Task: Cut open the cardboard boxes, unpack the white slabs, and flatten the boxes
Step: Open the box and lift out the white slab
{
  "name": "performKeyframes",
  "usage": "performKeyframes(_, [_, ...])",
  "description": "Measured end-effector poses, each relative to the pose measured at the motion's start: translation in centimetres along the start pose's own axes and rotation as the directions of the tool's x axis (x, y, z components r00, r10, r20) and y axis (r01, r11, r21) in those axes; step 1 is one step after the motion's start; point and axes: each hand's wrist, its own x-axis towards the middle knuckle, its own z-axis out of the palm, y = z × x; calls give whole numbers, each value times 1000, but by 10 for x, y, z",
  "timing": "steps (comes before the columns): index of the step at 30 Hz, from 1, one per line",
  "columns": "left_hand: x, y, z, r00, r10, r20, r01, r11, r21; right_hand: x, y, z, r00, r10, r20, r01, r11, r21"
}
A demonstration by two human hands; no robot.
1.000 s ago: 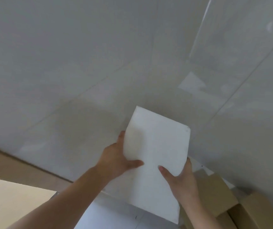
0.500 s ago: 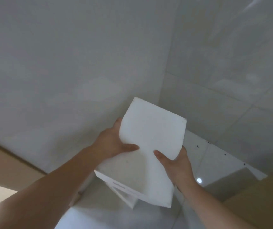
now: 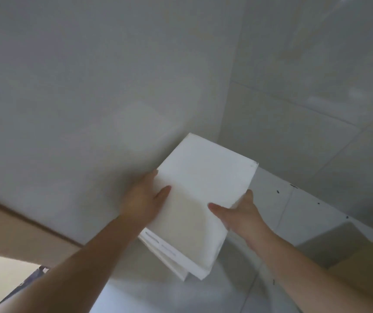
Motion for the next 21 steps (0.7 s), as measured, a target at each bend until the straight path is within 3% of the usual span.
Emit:
performKeyframes(2, [-31, -9, 1, 974, 14, -227, -27, 998, -57, 15, -9, -4, 984, -166, -64, 155, 977, -145])
performKeyframes(4, [-49, -24, 7, 966, -46, -253, 4, 986, -166, 24, -15, 2, 961, -261, -92, 222, 926, -305])
performKeyframes(7, [-70, -37, 24, 943, -311, -123, 222, 857, -464, 31, -14, 11, 908, -404, -113, 298, 810, -504])
performKeyframes(9, [-84, -32, 40, 892, -451, -7, 337, 675, -657, 31, -13, 12, 882, -461, -97, 317, 732, -603])
performKeyframes(12, [-99, -24, 65, 783, -578, 230, 492, 349, -798, 30, -13, 8, 878, -478, -11, 336, 632, -698])
performKeyframes(13, [-102, -23, 72, 760, -594, 262, 501, 280, -819, 30, -13, 6, 876, -481, 24, 354, 609, -710])
performKeyframes(15, [-104, -20, 74, 736, -622, 268, 509, 246, -825, 28, -9, -2, 863, -496, 94, 398, 555, -730])
performKeyframes(17, [-107, -15, 74, 698, -596, 398, 584, 151, -797, 22, -2, -10, 861, -480, 170, 441, 537, -720])
performKeyframes(19, [-109, -8, 76, 663, -484, 571, 663, 26, -748, 12, 7, -11, 871, -428, 243, 476, 609, -634])
performKeyframes(21, [-107, 2, 75, 662, -441, 606, 652, -61, -756, 6, 13, -7, 876, -402, 265, 482, 719, -500])
